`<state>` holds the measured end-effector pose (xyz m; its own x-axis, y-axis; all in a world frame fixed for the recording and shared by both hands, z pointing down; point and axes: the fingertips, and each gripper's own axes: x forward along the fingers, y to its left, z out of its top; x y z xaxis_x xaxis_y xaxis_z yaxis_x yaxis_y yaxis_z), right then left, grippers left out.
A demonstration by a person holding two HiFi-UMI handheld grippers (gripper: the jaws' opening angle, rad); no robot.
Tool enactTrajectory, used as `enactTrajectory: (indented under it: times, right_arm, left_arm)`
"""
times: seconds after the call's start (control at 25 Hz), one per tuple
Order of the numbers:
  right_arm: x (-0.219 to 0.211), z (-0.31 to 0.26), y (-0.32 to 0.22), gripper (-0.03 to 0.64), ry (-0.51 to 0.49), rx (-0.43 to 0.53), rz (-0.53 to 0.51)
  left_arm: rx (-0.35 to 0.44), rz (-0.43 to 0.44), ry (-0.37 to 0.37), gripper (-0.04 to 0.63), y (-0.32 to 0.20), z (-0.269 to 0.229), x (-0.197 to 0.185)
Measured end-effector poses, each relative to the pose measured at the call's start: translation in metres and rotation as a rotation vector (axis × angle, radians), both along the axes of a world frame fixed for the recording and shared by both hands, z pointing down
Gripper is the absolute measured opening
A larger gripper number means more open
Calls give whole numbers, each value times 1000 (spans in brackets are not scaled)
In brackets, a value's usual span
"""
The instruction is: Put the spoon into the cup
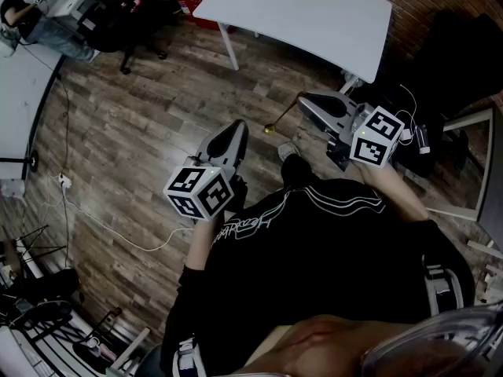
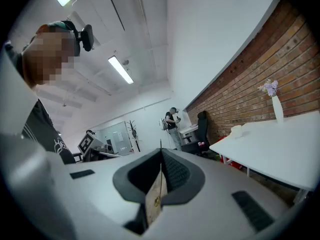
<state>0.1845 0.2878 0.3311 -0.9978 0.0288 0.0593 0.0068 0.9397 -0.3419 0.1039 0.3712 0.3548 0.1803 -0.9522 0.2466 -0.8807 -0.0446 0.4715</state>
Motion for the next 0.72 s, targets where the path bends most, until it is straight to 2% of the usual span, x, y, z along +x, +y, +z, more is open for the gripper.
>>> enactTrajectory:
  times: [0.36, 0.72]
  right_arm:
    - [-3, -2, -6, 0, -9, -7, -13]
    - [-23, 8, -77, 0, -18, -50, -25]
  left_arm:
    - [-6, -8, -6, 7, -5, -1, -1]
    - [-55, -24, 2, 8, -71, 14, -19]
